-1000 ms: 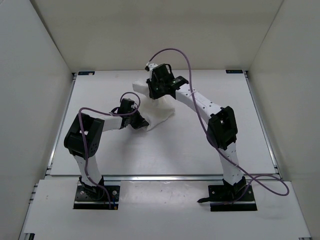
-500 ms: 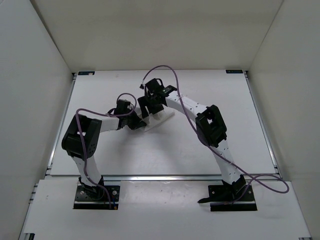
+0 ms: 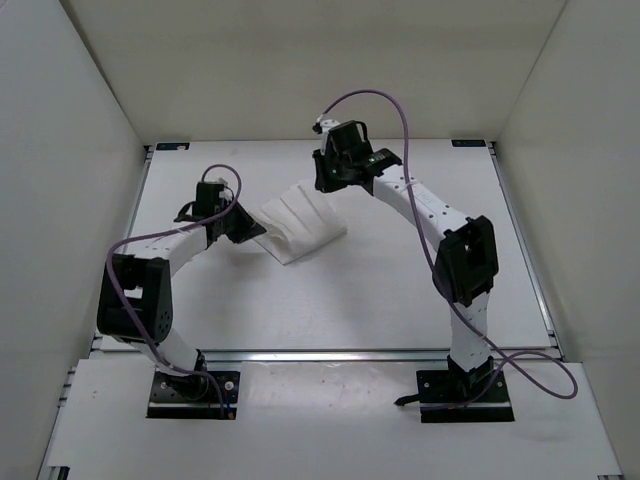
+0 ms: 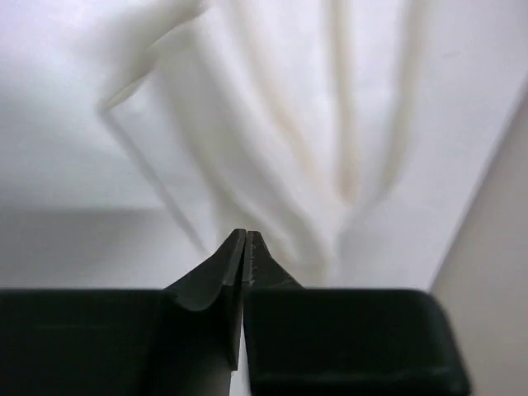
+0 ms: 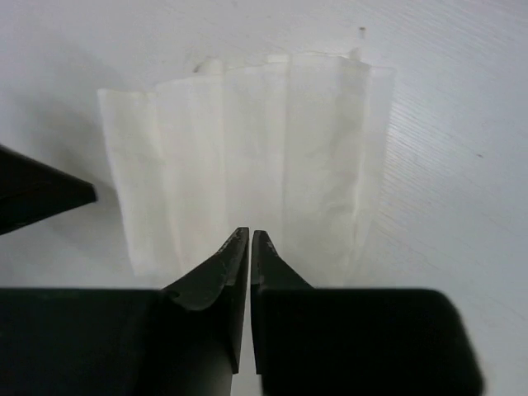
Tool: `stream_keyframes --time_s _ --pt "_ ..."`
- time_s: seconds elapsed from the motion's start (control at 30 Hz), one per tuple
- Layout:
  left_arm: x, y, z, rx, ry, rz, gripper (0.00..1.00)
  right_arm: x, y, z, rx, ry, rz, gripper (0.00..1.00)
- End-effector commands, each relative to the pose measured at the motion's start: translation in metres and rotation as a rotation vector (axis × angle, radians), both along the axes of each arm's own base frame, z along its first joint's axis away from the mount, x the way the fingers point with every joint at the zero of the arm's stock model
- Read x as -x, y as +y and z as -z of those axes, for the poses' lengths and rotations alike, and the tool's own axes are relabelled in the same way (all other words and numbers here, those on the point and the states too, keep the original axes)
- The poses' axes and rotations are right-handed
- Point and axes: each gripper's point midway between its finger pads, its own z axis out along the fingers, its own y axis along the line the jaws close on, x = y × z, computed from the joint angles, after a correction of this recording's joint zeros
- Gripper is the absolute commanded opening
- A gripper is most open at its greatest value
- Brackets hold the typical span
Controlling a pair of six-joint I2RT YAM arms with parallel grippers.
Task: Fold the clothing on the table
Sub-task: Fold the skirt
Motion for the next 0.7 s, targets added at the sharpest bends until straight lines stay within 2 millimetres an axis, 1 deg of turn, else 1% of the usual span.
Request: stream_keyframes --time_s 0.0,0.03,0.07,0.1,0.13,0.17,0.2,0.23,0.27,0.3,0.33,0.37,0.4,0.43,0.47,0.5,0.53,0.57,0.6,0.63,0.67 --pt "-0.020 -0.018 -0.079 0.074 -0.233 0.145 0.17 -0.010 -0.023 0.022 0.038 -0.003 0.071 0.00" --pt "-0.025 -0.034 -0.097 0.131 -0.290 0.184 0.29 -0.008 -0.026 0.038 0.062 0.022 0.067 0.01" --pt "-0.024 -0.046 -0.106 0.171 -0.312 0.220 0.32 -0.005 -0.026 0.050 0.086 0.035 0.050 0.01" --pt "-0.025 -0.064 -0.114 0.200 -0.346 0.257 0.41 0.001 -0.020 0.062 0.096 0.057 0.025 0.00" --pt "-0.029 -0.073 -0.120 0.220 -0.379 0.261 0.52 0.006 -0.015 0.070 0.108 0.067 0.000 0.00" --pt "-0.024 -0.087 -0.117 0.245 -0.366 0.282 0.54 0.007 -0.019 0.077 0.120 0.082 -0.002 0.00" --pt "-0.024 -0.100 -0.123 0.268 -0.407 0.312 0.58 0.010 -0.010 0.080 0.109 0.082 -0.005 0.00" --pt "-0.028 -0.104 -0.126 0.302 -0.425 0.298 0.57 0.015 -0.005 0.088 0.106 0.097 -0.025 0.00" --pt "-0.019 -0.118 -0.118 0.331 -0.402 0.315 0.55 0.021 -0.001 0.094 0.096 0.116 -0.041 0.01" --pt "-0.018 -0.123 -0.107 0.312 -0.400 0.301 0.41 0.019 -0.001 0.094 0.076 0.113 -0.048 0.00" --pt "-0.017 -0.120 -0.093 0.278 -0.363 0.281 0.17 0.021 -0.002 0.102 0.071 0.125 -0.052 0.00" --pt "-0.016 -0.122 -0.076 0.218 -0.349 0.277 0.08 0.022 0.002 0.102 0.055 0.124 -0.058 0.00" --pt "-0.015 -0.112 -0.050 0.151 -0.280 0.239 0.00 0.021 0.002 0.104 0.048 0.126 -0.057 0.01" --pt "-0.011 -0.106 -0.035 0.115 -0.229 0.227 0.00 0.024 0.002 0.110 0.052 0.141 -0.058 0.00" --pt "-0.011 -0.100 -0.022 0.088 -0.209 0.209 0.00 0.020 0.000 0.112 0.048 0.140 -0.043 0.00" --pt "-0.007 -0.089 -0.004 0.061 -0.165 0.179 0.00 0.018 -0.003 0.116 0.049 0.150 -0.029 0.00" --pt "0.000 -0.083 0.008 0.059 -0.142 0.166 0.00 0.017 -0.006 0.118 0.044 0.160 -0.021 0.00" --pt "0.003 -0.077 0.015 0.055 -0.120 0.155 0.00 0.014 -0.010 0.123 0.037 0.170 -0.006 0.01" --pt "0.003 -0.070 0.021 0.028 -0.106 0.130 0.00 0.015 -0.011 0.121 0.024 0.174 -0.002 0.00" --pt "0.007 -0.066 0.026 -0.005 -0.091 0.130 0.00 0.012 -0.016 0.124 0.023 0.174 0.009 0.00" --pt "0.009 -0.062 0.031 -0.035 -0.075 0.134 0.00 0.010 -0.017 0.121 0.012 0.163 0.011 0.00"
